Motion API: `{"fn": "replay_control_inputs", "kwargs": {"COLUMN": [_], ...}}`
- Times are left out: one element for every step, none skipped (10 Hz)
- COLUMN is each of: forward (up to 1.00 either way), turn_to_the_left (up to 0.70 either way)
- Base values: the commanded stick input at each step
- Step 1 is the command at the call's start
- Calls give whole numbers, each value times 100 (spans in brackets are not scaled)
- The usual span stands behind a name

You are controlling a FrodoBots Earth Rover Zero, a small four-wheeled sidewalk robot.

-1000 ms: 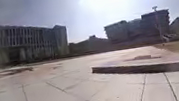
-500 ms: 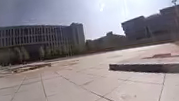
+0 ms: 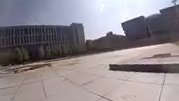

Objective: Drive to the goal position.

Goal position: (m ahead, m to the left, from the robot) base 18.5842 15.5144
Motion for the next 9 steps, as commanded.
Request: {"fn": "replay_control_inputs", "kwargs": {"forward": [47, 55, 63, 70, 70, 70, 70, 70, 70], "turn_to_the_left": [1, 1, 1, 1, 1, 1, 1, 1, 1]}}
